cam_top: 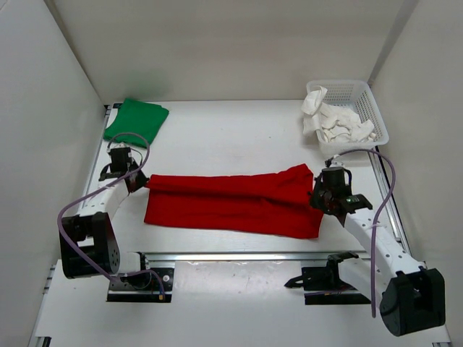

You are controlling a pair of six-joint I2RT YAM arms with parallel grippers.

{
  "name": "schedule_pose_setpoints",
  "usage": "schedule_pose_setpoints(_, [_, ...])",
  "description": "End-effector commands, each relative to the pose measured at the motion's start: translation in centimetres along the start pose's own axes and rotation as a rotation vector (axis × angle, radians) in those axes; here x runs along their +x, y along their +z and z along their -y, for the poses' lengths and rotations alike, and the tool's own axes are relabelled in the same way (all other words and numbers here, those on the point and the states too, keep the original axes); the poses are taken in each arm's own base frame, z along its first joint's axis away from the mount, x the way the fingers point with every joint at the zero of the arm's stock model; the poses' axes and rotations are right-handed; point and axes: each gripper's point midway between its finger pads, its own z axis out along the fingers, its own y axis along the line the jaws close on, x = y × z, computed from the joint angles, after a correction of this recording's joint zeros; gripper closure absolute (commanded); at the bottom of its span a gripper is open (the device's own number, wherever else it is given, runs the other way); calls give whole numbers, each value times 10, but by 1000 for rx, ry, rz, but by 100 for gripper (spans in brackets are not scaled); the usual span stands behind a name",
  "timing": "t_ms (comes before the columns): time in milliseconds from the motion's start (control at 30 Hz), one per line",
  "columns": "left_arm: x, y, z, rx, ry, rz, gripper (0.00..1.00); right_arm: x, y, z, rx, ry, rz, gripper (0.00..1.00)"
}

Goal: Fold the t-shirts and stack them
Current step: Fold the other side of the tshirt into a rectangle

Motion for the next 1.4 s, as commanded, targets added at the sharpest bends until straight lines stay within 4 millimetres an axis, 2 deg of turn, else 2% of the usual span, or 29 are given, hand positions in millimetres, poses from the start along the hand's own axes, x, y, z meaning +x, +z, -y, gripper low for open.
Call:
schedule_pose_setpoints(0, [14, -4, -4, 6, 11, -55, 91, -2, -4, -4, -12, 53, 59, 100])
schedule_pose_setpoints(100, [20, -5, -13, 12, -63, -68, 82, 3, -6, -4, -26, 75, 74, 100])
schedule_pose_setpoints(133, [14, -7, -13, 45, -114, -54, 79, 8, -4, -1, -21, 91, 68, 100])
schedule_pose_setpoints(167, [18, -8, -14, 60, -134, -60, 72, 6, -7, -1, -26, 105, 85, 100])
schedule_pose_setpoints(233, [16, -11, -18, 59, -168, -43, 53, 15, -7, 5, -17, 130, 84, 99])
schedule_pose_setpoints(300, [5, -16, -16, 55, -180, -5, 44, 16, -11, 1, -50, 142, 102, 84])
schedule_pose_setpoints(333, [5, -17, -20, 41, -194, 8, 44, 17, -12, 6, -33, 144, 113, 80])
schedule_pose_setpoints(400, [1, -23, -15, 75, -235, 64, 48, 8, -18, 1, -49, 119, 145, 74])
schedule_pose_setpoints(467, [-6, -38, 6, 159, -211, 158, 52, -11, -28, -3, -53, 103, 190, 73])
schedule_pose_setpoints(500, [-7, -47, 25, 211, -167, 190, 52, -18, -31, -7, -68, 94, 204, 73])
schedule_pose_setpoints(533, [-6, -52, 35, 240, -142, 201, 52, -21, -29, -15, -97, 75, 194, 75])
schedule_pose_setpoints(567, [4, -55, 53, 271, -90, 190, 53, -26, -27, -27, -140, 53, 188, 92])
schedule_pose_setpoints(600, [12, -60, 72, 311, -37, 183, 53, -33, -27, -43, -193, 24, 199, 100])
schedule_pose_setpoints(633, [23, -62, 88, 344, -1, 161, 53, -31, -21, -59, -230, -23, 178, 100])
schedule_pose_setpoints(667, [29, -61, 98, 364, 14, 142, 53, -26, -10, -66, -227, -52, 140, 100])
schedule_pose_setpoints(700, [36, -64, 110, 401, 29, 128, 54, -32, -12, -84, -266, -100, 157, 100])
schedule_pose_setpoints(733, [44, -65, 121, 438, 41, 105, 54, -34, -4, -99, -285, -153, 163, 100])
schedule_pose_setpoints(767, [51, -61, 124, 449, 39, 86, 55, -27, 9, -101, -267, -170, 131, 94])
schedule_pose_setpoints(833, [57, -58, 131, 481, 26, 68, 54, -32, 20, -120, -340, -206, 113, 85])
schedule_pose_setpoints(867, [63, -54, 131, 478, 27, 51, 55, -26, 27, -126, -360, -215, 78, 79])
schedule_pose_setpoints(900, [66, -53, 131, 483, 29, 43, 55, -23, 37, -124, -345, -217, 58, 73])
schedule_pose_setpoints(933, [68, -50, 132, 492, 35, 40, 55, -28, 40, -128, -349, -214, 73, 70])
schedule_pose_setpoints(1000, [77, -47, 129, 499, 33, 20, 55, -23, 54, -125, -320, -227, 56, 65])
schedule_pose_setpoints(1233, [104, -52, 129, 540, 61, 9, 55, -5, 68, -135, -377, -212, -5, 60])
schedule_pose_setpoints(1367, [117, -55, 131, 563, 53, -9, 55, 2, 65, -135, -458, -158, -39, 59])
